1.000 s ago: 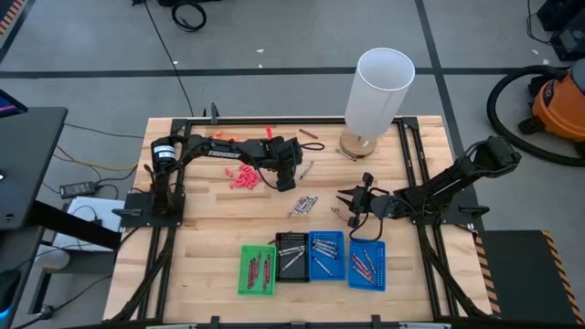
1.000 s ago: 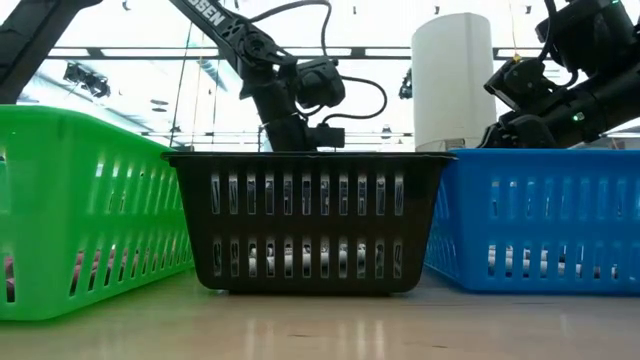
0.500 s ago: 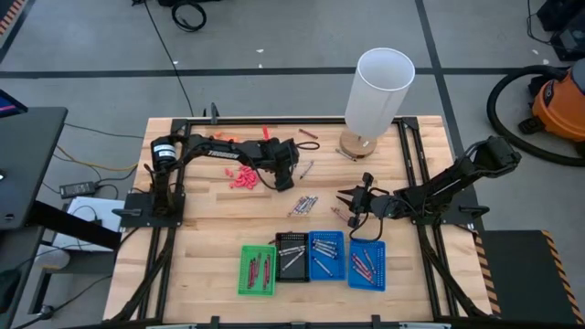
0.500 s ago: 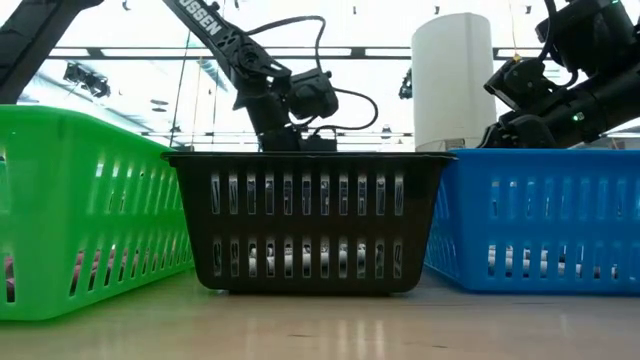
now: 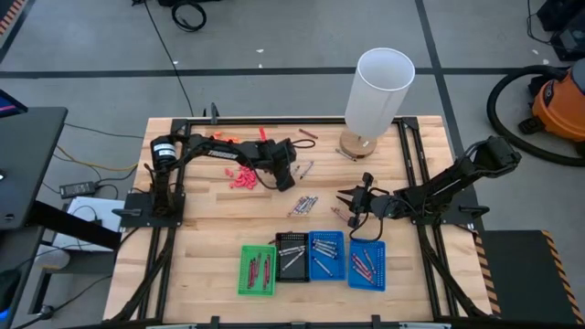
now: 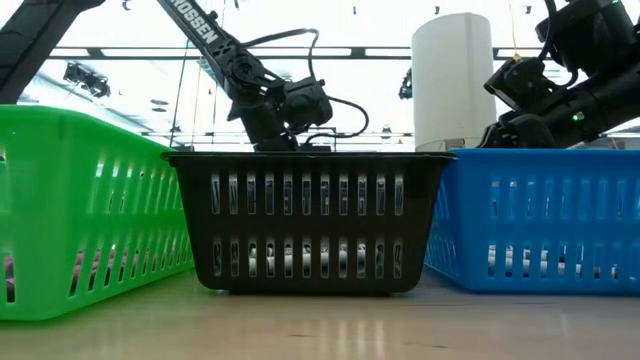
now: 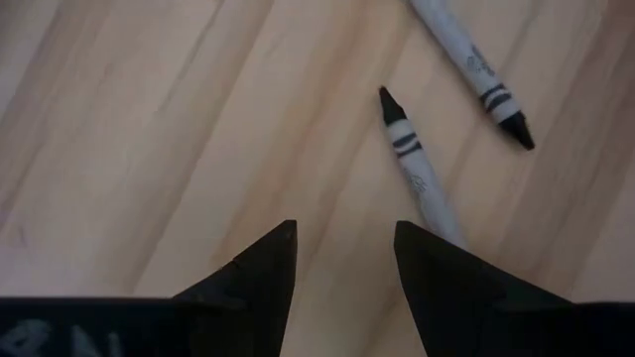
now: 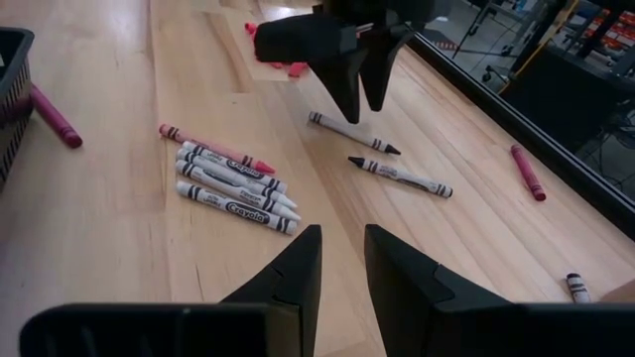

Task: Sort crayons
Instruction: Put the black crayon into the left blue bin

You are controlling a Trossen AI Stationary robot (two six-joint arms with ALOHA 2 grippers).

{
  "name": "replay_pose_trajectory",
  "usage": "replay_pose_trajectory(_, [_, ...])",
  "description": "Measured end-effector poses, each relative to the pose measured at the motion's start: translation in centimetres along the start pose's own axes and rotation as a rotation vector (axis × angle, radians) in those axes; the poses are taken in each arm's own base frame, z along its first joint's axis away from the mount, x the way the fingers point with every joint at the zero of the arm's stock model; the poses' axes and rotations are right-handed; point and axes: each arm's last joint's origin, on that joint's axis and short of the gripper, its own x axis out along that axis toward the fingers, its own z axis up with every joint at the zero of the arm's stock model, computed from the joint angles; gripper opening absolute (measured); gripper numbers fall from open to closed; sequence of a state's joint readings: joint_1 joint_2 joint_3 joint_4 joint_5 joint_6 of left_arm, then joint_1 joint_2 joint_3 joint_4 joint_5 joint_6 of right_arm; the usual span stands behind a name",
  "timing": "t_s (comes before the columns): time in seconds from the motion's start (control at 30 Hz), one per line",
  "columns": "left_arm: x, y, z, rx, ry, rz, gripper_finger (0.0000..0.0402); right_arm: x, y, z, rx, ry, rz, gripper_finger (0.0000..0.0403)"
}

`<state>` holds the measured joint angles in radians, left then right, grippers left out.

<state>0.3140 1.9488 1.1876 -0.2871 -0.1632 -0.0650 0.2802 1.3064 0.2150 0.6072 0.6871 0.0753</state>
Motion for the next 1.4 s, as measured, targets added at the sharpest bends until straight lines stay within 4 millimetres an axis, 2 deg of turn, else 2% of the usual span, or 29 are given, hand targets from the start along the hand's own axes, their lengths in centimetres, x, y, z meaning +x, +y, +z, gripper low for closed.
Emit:
replay_pose_trajectory(0.43, [-0.1,0.1,0.0,-0.028,-0.001,0.02,0.0183,0.0,0.0,0.0,0.001,-0.001,0.001,0.0089])
replay_pose_trajectory(0.77, [-2.8,0.5,1.4,-0.098,-0.095,0.008,0.0183,0.0,0.0,0.1,0.004,-0.005,0.0,0.0089])
replay_pose_trajectory(1.1, [-2.3,-1.7,1.0,-0.142,-0.076,-0.067,0.0183,0.0,0.0,0.1,0.004,-0.009,0.001,0.0089])
replay_pose_trajectory(1.4, [-1.5,-2.0,0.6,-0.142,-0.057,-0.064,0.0183,0.0,0.0,0.2,0.01,-0.014,0.01,0.0089])
